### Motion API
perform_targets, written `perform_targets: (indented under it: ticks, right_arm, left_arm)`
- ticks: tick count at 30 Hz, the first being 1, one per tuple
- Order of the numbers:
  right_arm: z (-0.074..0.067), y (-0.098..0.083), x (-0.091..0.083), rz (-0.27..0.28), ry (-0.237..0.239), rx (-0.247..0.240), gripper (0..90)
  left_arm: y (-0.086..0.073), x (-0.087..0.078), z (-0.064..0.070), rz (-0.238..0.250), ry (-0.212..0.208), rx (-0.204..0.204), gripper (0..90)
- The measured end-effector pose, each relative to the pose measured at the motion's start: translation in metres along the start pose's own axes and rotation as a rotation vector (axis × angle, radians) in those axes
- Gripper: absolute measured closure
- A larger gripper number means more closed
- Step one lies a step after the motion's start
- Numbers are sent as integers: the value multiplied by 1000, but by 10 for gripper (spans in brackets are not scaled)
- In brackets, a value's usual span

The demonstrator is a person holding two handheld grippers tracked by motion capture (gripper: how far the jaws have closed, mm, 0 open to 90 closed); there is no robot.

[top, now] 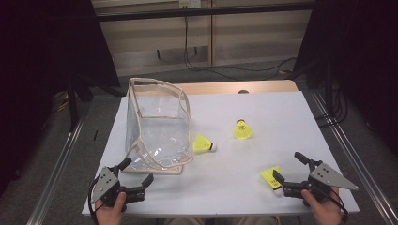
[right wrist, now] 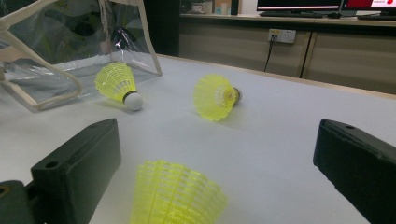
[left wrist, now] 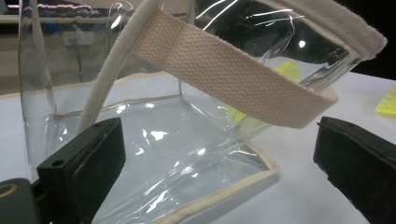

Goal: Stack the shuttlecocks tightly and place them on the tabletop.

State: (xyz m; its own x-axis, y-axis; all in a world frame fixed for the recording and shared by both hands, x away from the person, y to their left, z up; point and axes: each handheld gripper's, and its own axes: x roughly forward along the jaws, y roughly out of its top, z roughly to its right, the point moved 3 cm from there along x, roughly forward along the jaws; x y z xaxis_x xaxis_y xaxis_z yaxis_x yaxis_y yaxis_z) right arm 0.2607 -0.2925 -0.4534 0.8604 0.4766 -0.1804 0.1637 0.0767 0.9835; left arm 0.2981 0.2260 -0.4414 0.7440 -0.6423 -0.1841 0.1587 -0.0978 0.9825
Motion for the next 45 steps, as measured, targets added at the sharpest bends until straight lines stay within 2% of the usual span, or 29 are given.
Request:
perform_targets:
  ticks: [18,28,40,45]
  right_arm:
    - [0,2,1,3,7,-7,9]
    - [-1,4,6,9,14,-4,10]
    - [-1,5,5,12,16,-3,12]
    - [-1,4,5,11,15,-11,13]
  left_arm:
    - [1,-4,5,2,-7,-1,21]
    - [0,-7,14,-23,-53,2,23]
    - [-1,6,27,-54,-134,10,24]
    - [0,8,28,-57,-131,11,11]
